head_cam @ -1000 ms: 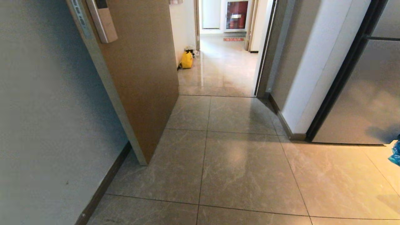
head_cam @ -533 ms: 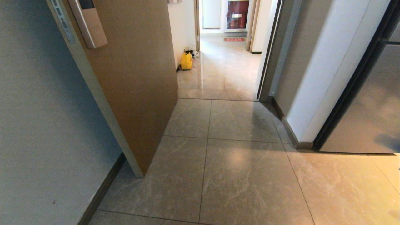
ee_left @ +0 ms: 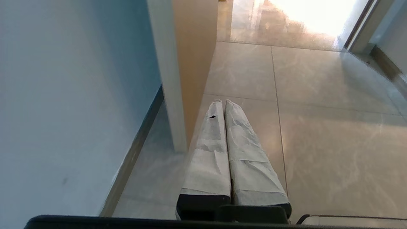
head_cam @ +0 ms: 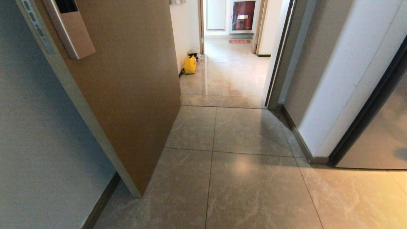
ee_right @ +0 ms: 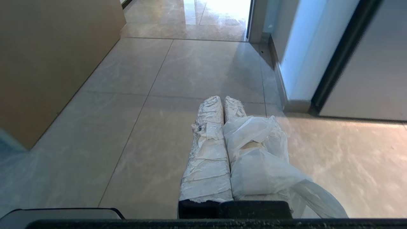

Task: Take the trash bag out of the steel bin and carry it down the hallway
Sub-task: Put the trash bag at the door

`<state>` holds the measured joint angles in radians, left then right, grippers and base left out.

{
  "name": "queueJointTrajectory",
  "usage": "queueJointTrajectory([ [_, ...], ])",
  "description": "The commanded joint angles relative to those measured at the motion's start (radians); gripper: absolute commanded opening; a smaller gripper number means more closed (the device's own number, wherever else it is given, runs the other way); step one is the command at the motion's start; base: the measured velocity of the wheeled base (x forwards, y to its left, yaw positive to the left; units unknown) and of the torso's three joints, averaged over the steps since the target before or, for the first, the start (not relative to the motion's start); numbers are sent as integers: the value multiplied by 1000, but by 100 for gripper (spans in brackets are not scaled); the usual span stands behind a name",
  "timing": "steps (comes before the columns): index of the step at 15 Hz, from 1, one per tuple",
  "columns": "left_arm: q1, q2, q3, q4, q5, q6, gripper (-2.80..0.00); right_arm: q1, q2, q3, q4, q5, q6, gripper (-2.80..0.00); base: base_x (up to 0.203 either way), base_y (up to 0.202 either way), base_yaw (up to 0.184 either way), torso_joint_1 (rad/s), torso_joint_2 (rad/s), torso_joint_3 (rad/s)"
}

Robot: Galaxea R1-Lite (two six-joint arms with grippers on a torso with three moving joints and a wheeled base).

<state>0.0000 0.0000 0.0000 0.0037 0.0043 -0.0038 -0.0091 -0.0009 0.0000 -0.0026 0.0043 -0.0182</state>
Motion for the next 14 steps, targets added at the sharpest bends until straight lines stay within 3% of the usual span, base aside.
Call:
queueJointTrajectory([
  [1, 0, 0, 0, 1, 0, -1, -280, 0, 1, 2, 0, 0, 0, -280, 195, 0, -1, 2, 6, -1],
  [3, 0, 0, 0, 1, 0, -1, -280, 0, 1, 2, 0, 0, 0, -280, 145, 0, 0, 1, 1, 3],
  [14, 0, 0, 0, 1, 0, -1, -280, 0, 1, 2, 0, 0, -2, -280, 0, 0, 0, 0, 0, 0],
])
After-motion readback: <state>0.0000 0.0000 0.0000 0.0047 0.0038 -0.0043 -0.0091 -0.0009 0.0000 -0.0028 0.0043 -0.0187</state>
